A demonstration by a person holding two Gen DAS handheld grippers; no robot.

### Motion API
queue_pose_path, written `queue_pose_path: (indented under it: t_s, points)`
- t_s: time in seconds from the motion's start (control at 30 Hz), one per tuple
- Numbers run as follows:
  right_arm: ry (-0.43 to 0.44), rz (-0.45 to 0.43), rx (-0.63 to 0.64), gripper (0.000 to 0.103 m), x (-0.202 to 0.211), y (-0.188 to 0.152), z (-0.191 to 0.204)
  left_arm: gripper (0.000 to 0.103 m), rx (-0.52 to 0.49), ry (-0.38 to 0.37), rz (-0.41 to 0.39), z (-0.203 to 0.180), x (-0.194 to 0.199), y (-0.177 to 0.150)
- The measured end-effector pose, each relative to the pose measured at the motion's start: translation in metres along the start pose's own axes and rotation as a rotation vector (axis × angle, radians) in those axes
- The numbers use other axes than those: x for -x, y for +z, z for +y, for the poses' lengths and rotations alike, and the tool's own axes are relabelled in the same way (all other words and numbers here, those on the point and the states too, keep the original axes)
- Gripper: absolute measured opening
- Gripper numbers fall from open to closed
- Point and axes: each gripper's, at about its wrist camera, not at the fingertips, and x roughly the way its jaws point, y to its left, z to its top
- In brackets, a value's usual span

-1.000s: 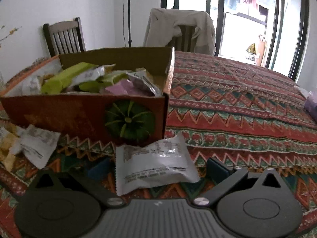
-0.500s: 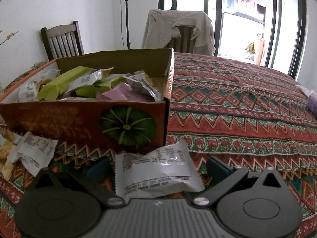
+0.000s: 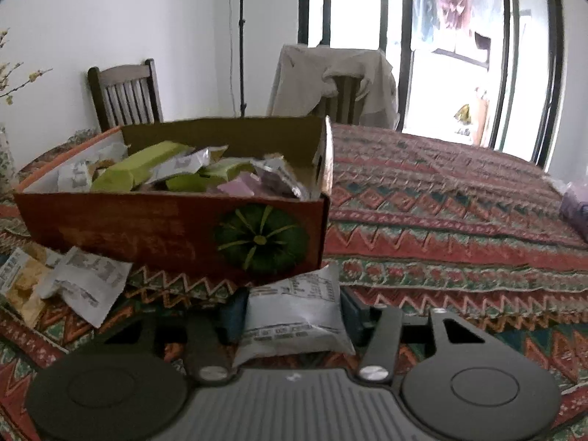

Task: Organize snacks
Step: 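Grasp the cookie-picture packet with the left tool while the right tool holds its white packet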

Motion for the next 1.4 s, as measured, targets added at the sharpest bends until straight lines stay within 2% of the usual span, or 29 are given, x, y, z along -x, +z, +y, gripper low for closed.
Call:
queue_pose_path:
  t_s: [0.3,0.7,0.97,1.1,1.17,1.3,1.4]
  points:
    - [-0.052,-0.145,0.027,0.051,0.028,-0.004,0.007,0.103,-0.03,0.012,0.029,-0.006,-0.001,0.001]
    - [-0.029,-0.171,-0.027,0.051,0.034,-0.005,-0.005,0.103,-0.22,-0.041,0.125,-0.063,-0.003,-0.008]
    - [-0.019,-0.186,-0.03,0.052,0.036,-0.006,-0.007,0.103,-0.336,0.045,0.182,-0.095,-0.012,-0.031]
    - [-0.013,-0.191,-0.035,0.052,0.038,-0.007,-0.008,0.103,-0.357,0.053,0.191,-0.102,-0.016,-0.037]
    - [-0.01,-0.195,-0.038,0.052,0.038,-0.007,-0.009,0.099,-0.354,0.037,0.188,-0.104,-0.017,-0.037]
    - [-0.003,-0.2,-0.049,0.052,0.04,-0.008,-0.011,0.073,-0.313,-0.025,0.196,-0.101,-0.013,-0.036]
    - [0.001,-0.202,-0.053,0.052,0.04,-0.008,-0.012,0.068,-0.311,-0.034,0.187,-0.099,-0.009,-0.038]
